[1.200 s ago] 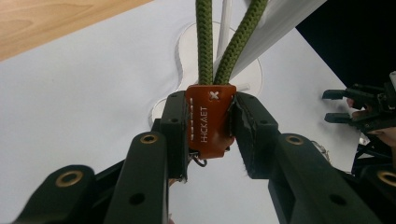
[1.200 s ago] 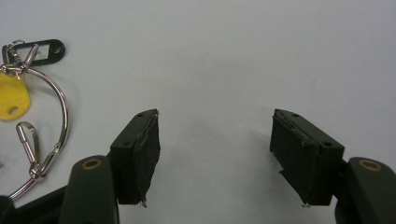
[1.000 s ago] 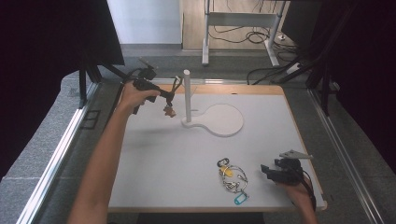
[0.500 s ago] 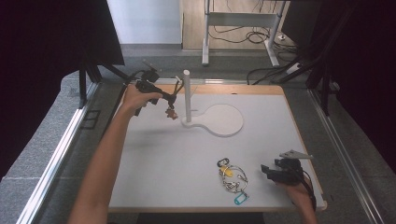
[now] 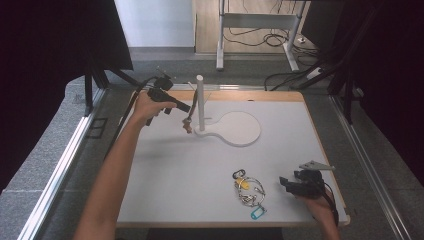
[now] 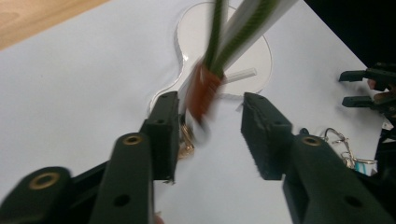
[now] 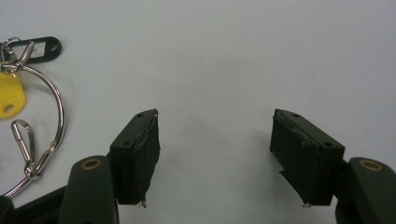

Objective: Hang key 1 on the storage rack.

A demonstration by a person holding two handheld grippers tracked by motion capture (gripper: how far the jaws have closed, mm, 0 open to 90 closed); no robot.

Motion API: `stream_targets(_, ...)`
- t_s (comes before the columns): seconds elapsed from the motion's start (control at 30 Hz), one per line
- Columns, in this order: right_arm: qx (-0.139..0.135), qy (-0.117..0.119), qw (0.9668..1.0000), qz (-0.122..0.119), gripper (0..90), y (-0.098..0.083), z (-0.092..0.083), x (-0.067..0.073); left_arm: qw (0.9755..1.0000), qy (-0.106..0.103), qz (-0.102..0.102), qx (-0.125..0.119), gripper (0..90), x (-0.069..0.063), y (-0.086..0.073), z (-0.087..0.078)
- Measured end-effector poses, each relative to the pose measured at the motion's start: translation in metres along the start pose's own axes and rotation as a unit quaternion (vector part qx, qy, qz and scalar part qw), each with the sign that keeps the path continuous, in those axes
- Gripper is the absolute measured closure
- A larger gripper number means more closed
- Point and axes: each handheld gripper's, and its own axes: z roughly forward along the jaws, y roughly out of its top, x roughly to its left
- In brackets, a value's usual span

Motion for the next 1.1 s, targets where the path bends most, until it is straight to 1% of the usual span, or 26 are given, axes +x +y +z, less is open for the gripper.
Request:
stream_targets(0.03, 0.0, 0.0, 1.0, 0.0, 32.6, 0.0, 0.0, 0.0, 1.0, 0.005, 0.002, -0.006, 54.6, -0.002, -0.001, -0.002)
stream_targets(0.1, 0.0, 0.0, 1.0, -0.001, 32.6, 0.0, 0.0, 0.0, 0.9999, 0.01, 0.004, -0.011, 50.2, -0.005, -0.002, -0.005)
stream_targets(0.13, 0.0, 0.0, 1.0, -0.002, 32.6, 0.0, 0.0, 0.001, 0.9998, 0.012, 0.01, -0.015, 48.0, -0.008, -0.004, -0.007)
stream_targets(0.2, -0.001, 0.0, 1.0, -0.002, 32.6, 0.0, 0.0, 0.001, 0.9995, 0.014, 0.017, -0.021, 46.6, -0.011, -0.006, -0.011)
stream_targets(0.23, -0.001, 0.0, 1.0, -0.001, 32.6, 0.0, -0.001, 0.001, 0.9994, 0.015, 0.018, -0.027, 45.9, -0.013, -0.007, -0.013)
stream_targets(0.27, -0.001, 0.0, 1.0, -0.001, 32.6, 0.0, -0.001, 0.001, 0.9994, 0.015, 0.018, -0.027, 45.3, -0.013, -0.007, -0.013)
stream_targets(0.37, -0.002, 0.0, 1.0, -0.001, 32.6, 0.001, -0.001, 0.001, 0.9987, 0.018, 0.026, -0.041, 44.1, -0.02, -0.011, -0.02)
stream_targets(0.47, -0.003, -0.001, 1.0, -0.001, 32.6, 0.001, -0.002, 0.002, 0.9977, 0.014, 0.043, -0.051, 42.2, -0.029, -0.018, -0.027)
stream_targets(0.5, -0.003, 0.0, 1.0, -0.002, 32.6, 0.001, -0.002, 0.002, 0.9967, 0.017, 0.052, -0.06, 41.9, -0.036, -0.022, -0.03)
stream_targets(0.53, -0.004, 0.0, 1.0, -0.003, 32.6, 0.001, -0.002, 0.002, 0.9962, 0.017, 0.058, -0.063, 41.9, -0.04, -0.024, -0.032)
stream_targets(0.57, -0.004, 0.0, 1.0, -0.003, 32.6, 0.001, -0.003, 0.002, 0.9962, 0.017, 0.058, -0.063, 41.9, -0.04, -0.024, -0.032)
stream_targets(0.6, -0.004, 0.001, 1.0, -0.004, 32.6, 0.001, -0.003, 0.002, 0.9954, 0.007, 0.061, -0.073, 41.8, -0.046, -0.03, -0.035)
stream_targets(0.63, -0.004, 0.001, 1.0, -0.004, 32.6, 0.001, -0.003, 0.002, 0.9954, 0.007, 0.061, -0.073, 41.8, -0.046, -0.03, -0.035)
stream_targets(0.73, -0.006, 0.001, 1.0, -0.003, 32.6, 0.001, -0.004, 0.002, 0.9939, 0.005, 0.068, -0.086, 41.8, -0.056, -0.043, -0.04)
stream_targets(0.8, -0.007, -0.001, 1.0, -0.001, 32.6, 0.001, -0.005, 0.001, 0.9934, 0.004, 0.071, -0.09, 41.8, -0.06, -0.051, -0.042)
stream_targets(0.87, -0.007, -0.001, 1.0, -0.001, 32.6, 0.001, -0.005, 0.001, 0.9928, 0.012, 0.076, -0.091, 41.9, -0.063, -0.058, -0.044)
stream_targets(0.9, -0.006, -0.001, 1.0, -0.001, 32.6, 0.001, -0.006, 0.001, 0.9928, 0.013, 0.073, -0.095, 42.0, -0.064, -0.062, -0.043)
stream_targets(0.93, -0.006, -0.001, 1.0, -0.001, 32.6, 0.001, -0.006, 0.001, 0.9927, 0.015, 0.073, -0.094, 42.0, -0.065, -0.065, -0.043)
stream_targets(0.97, -0.007, 0.0, 1.0, -0.004, 32.6, 0.001, -0.006, 0.002, 0.9928, 0.024, 0.073, -0.092, 42.0, -0.066, -0.071, -0.041)
stream_targets(1.0, -0.007, 0.0, 1.0, -0.004, 32.6, 0.001, -0.006, 0.002, 0.9928, 0.024, 0.073, -0.092, 42.1, -0.066, -0.071, -0.041)
stream_targets(1.03, -0.007, 0.0, 1.0, -0.005, 32.7, 0.001, -0.006, 0.002, 0.9927, 0.033, 0.076, -0.087, 42.1, -0.067, -0.075, -0.039)
stream_targets(1.07, -0.007, 0.0, 1.0, -0.005, 32.6, 0.001, -0.005, 0.003, 0.9928, 0.034, 0.076, -0.085, 42.1, -0.068, -0.077, -0.038)
stream_targets(1.1, -0.006, 0.0, 1.0, -0.007, 32.6, 0.001, -0.005, 0.003, 0.9933, 0.035, 0.077, -0.079, 42.1, -0.068, -0.084, -0.034)
